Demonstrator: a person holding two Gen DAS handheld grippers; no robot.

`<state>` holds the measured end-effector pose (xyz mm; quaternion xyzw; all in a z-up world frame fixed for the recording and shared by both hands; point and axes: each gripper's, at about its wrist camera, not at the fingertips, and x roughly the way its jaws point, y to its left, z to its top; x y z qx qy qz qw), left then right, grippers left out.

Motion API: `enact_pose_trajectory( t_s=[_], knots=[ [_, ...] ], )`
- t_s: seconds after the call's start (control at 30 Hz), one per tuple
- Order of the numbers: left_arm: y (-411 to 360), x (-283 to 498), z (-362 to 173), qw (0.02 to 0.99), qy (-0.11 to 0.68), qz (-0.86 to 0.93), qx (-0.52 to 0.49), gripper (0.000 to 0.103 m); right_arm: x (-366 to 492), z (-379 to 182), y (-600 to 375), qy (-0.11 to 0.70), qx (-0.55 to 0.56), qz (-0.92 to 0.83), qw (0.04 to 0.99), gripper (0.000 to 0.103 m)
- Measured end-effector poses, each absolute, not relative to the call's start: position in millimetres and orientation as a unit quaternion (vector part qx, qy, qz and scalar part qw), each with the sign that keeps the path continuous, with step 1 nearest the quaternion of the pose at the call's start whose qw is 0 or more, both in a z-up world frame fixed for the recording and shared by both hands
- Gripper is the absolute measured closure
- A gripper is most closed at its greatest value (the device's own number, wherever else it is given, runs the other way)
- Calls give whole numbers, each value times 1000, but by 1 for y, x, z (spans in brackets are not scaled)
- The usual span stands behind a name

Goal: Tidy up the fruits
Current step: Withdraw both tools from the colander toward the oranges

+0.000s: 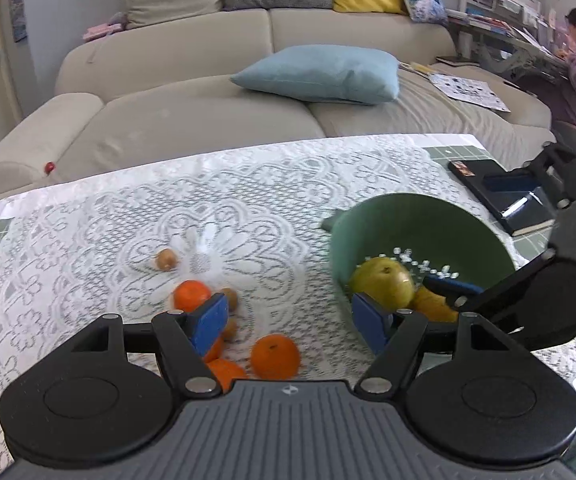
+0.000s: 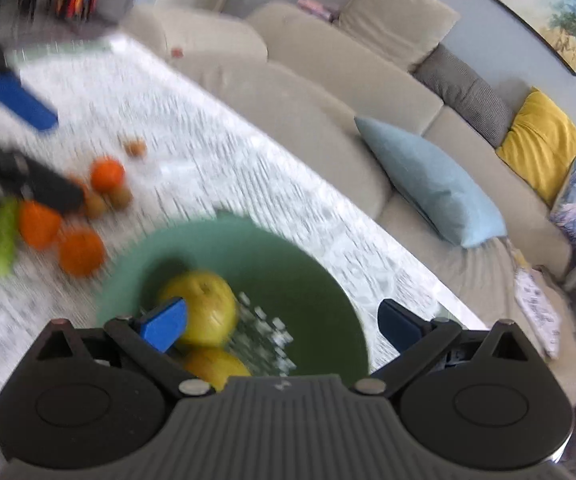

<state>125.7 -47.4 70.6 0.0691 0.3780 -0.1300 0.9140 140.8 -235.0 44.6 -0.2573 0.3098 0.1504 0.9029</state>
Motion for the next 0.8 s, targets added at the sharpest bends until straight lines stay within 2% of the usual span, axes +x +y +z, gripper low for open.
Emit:
enact_pose_trajectory(
  t_s=[0.13,0.37,0.5,0.7,0.8],
  knots=[
    [-26,123,68,919,373,-117,50,20,139,57,-227,302,-174,204,915,5],
    [12,120,61,925,362,-113,5,20,131,60,-202,292,-89,260,916,5],
    [30,114,58,928,353,-121,-9,20,132,50,-192,304,-35,282,909,8],
    [52,111,43,921,363,-135,-38,24,125,39,-169,314,-69,283,904,11],
    [56,112,33,915,373,-144,-45,30,121,34,-164,317,-91,294,897,17]
  ],
)
